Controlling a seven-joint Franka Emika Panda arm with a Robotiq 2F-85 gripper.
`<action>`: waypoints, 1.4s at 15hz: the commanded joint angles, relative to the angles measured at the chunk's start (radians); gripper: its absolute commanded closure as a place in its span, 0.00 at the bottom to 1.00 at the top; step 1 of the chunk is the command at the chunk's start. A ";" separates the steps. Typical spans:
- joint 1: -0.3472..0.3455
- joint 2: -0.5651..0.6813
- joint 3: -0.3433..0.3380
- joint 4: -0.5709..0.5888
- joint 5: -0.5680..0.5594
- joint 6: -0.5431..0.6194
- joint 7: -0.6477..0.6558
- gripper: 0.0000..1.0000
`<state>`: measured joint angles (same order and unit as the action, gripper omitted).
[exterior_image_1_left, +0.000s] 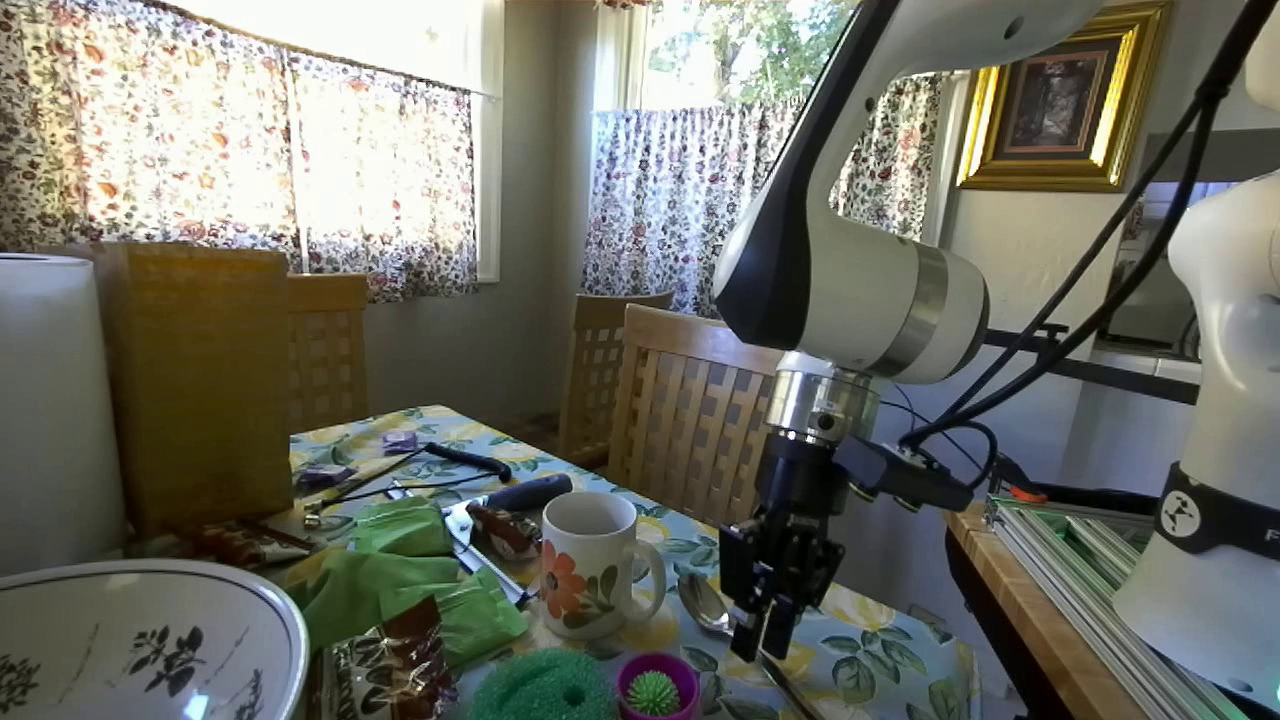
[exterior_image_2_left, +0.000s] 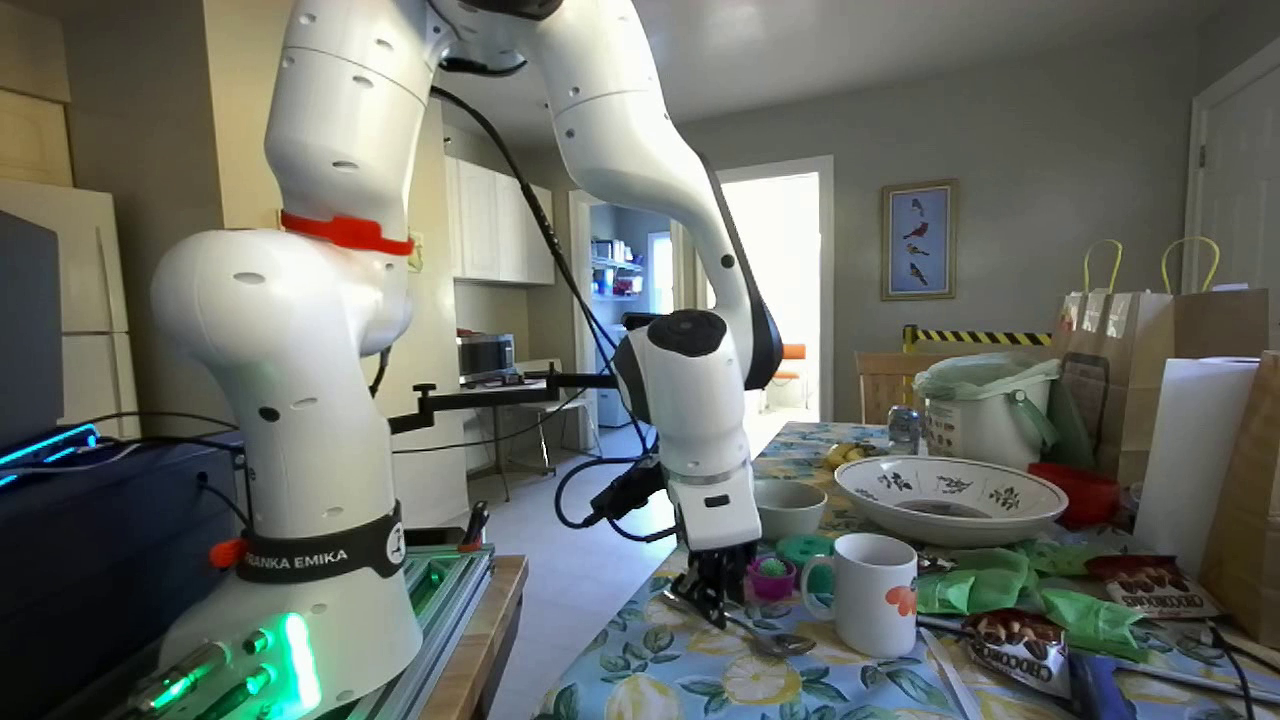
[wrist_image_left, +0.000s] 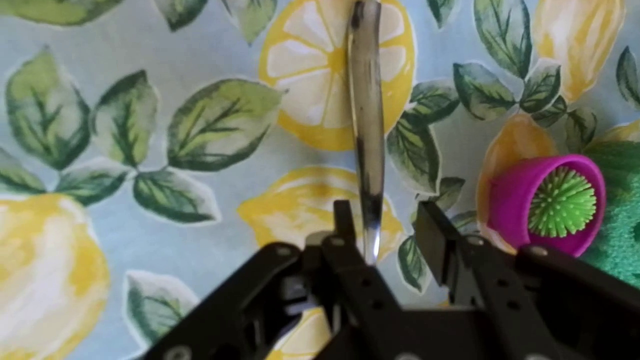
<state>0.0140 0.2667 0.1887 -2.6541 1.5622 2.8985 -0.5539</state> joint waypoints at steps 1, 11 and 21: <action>0.024 0.034 0.007 0.016 0.005 0.063 -0.025 0.60; 0.042 0.028 0.005 0.000 0.000 0.071 0.000 0.59; 0.042 0.027 0.006 0.000 0.000 0.071 0.000 0.35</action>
<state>0.0565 0.2939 0.1949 -2.6540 1.5622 2.9699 -0.5539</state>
